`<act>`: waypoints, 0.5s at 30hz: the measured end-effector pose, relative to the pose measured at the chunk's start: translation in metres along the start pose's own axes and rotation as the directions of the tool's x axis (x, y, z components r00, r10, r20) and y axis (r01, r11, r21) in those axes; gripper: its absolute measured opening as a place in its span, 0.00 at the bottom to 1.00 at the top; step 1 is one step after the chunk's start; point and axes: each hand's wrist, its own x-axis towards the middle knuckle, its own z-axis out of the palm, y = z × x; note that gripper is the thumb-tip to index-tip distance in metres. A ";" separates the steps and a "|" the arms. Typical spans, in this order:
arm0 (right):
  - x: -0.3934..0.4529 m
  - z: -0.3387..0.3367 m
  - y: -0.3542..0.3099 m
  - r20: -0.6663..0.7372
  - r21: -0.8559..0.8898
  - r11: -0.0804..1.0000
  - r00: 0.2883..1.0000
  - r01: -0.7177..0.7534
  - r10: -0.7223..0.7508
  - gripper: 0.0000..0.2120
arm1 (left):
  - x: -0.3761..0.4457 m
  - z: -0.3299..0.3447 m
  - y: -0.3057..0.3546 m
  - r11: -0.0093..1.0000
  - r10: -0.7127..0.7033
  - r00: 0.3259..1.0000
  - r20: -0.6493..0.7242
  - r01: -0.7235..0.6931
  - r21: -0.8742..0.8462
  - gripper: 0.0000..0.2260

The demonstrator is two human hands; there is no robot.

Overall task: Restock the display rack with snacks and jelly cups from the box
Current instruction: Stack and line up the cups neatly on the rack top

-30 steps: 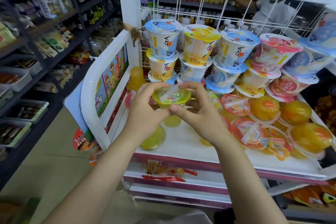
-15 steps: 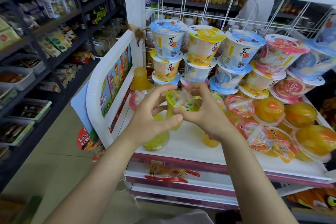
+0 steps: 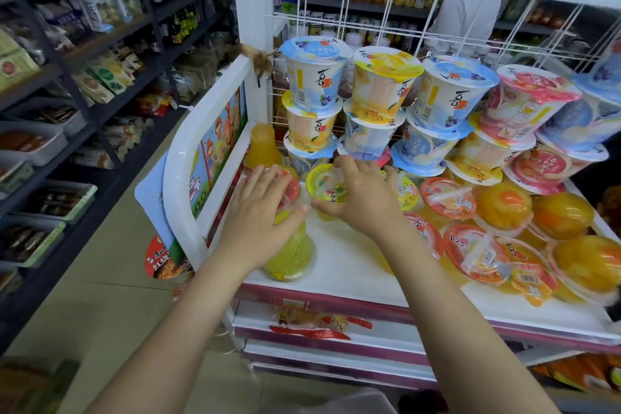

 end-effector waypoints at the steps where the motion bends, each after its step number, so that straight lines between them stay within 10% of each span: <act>1: 0.000 0.001 0.001 0.003 -0.030 0.999 1.000 -0.019 0.019 0.38 | -0.001 0.000 -0.001 1.000 0.002 1.000 0.008 -0.002 0.005 0.38; 10: 0.004 -0.001 -0.003 0.021 -0.148 0.989 0.999 -0.029 0.032 0.40 | -0.003 0.005 -0.003 1.000 -0.008 1.000 0.015 0.008 -0.020 0.36; 15: -0.017 -0.002 -0.020 -0.298 0.341 0.890 0.932 0.304 -0.204 0.21 | -0.002 0.002 -0.007 0.992 -0.012 1.000 -0.002 0.012 -0.128 0.36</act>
